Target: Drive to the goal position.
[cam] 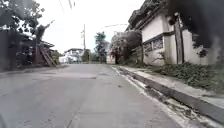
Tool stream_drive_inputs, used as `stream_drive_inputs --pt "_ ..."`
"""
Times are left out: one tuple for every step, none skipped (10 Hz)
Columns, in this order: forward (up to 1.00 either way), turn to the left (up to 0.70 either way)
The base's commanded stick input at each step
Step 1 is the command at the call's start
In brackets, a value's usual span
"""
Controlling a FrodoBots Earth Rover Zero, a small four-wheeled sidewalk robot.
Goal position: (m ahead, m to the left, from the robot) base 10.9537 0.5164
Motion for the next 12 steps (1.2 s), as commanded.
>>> stream_drive_inputs --pt "1.00 0.00" --pt "1.00 0.00" --pt "1.00 0.05" --pt "1.00 0.04" --pt "1.00 0.00" --pt "1.00 0.00" --pt "1.00 0.00" --pt "1.00 0.00" --pt "1.00 0.00" --pt "1.00 0.00" --pt "1.00 0.00" --pt "1.00 0.00"
